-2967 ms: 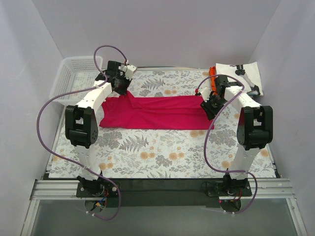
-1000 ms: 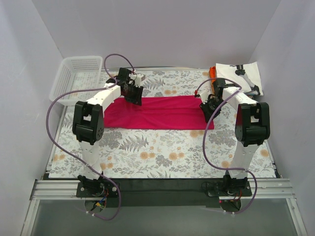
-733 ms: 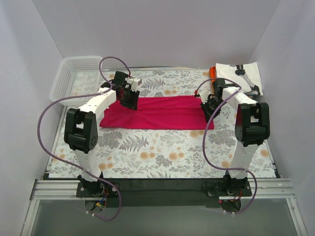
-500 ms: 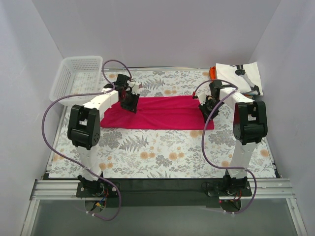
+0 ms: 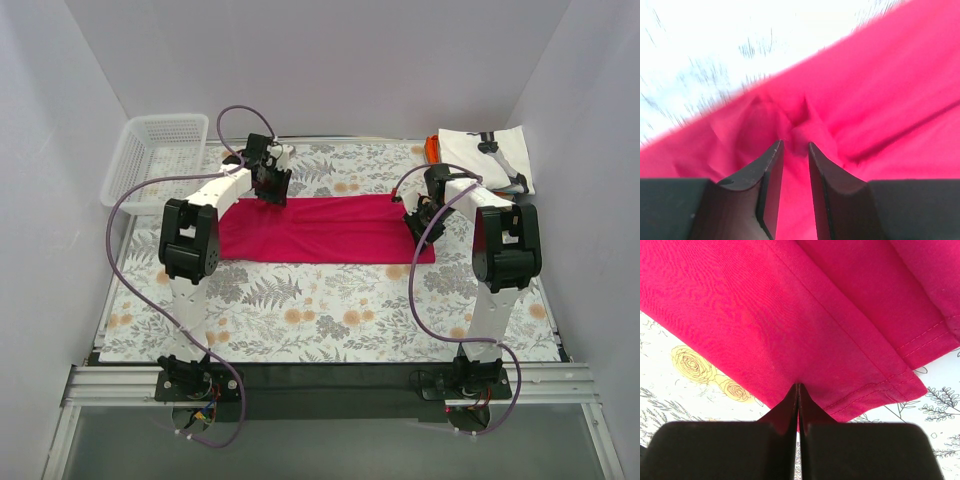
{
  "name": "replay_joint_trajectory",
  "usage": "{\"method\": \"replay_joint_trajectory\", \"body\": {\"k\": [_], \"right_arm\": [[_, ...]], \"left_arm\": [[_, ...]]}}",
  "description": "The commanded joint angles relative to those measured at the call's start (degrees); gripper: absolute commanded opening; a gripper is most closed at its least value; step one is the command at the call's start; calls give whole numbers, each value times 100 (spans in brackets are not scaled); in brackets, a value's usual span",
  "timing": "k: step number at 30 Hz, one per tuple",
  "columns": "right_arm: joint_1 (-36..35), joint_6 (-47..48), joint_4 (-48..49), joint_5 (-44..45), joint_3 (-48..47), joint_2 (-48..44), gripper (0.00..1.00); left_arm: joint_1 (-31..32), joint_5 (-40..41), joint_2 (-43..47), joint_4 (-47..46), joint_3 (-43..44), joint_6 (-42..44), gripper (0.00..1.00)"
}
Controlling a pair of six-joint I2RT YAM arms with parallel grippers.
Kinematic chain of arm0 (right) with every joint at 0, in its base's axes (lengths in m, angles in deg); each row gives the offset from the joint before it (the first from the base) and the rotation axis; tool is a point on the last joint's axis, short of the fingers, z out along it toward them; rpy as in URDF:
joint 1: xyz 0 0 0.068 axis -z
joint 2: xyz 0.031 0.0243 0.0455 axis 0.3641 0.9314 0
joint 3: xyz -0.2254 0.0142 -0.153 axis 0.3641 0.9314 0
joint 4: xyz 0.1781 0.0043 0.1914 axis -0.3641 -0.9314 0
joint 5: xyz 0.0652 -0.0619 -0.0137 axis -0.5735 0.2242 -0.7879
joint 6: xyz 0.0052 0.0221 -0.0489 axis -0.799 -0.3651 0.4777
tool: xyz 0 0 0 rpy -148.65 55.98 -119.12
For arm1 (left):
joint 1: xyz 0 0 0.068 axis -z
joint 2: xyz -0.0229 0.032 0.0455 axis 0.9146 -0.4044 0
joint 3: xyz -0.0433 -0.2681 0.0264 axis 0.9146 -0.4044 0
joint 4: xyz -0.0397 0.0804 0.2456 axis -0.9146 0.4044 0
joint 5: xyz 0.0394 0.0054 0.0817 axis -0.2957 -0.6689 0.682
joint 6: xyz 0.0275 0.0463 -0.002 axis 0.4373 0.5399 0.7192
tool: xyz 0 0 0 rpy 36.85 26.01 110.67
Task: Fold and stack the t-shirts
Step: Fold the tshirt
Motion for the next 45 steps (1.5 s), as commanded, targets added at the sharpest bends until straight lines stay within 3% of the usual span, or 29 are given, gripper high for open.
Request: {"method": "replay_joint_trajectory", "body": {"k": [1, 7, 10, 15, 31, 45], "right_arm": [[6, 10, 92, 143, -50, 50, 1], [6, 2, 92, 90, -85, 42, 2], [-3, -16, 75, 55, -86, -2, 3], [6, 19, 75, 82, -24, -46, 5], [-3, 28, 84, 82, 11, -46, 5], [-3, 54, 92, 64, 64, 15, 4]], "left_arm": [[14, -243, -56, -151, 569, -48, 29], [-30, -138, 5, -371, 632, -22, 34], [-100, -85, 163, -213, 624, 153, 44], [-144, 275, 567, -326, 1, 636, 47], [-206, 995, 427, -687, -344, 1050, 47], [-223, 565, 884, -661, -212, 1147, 40]]}}
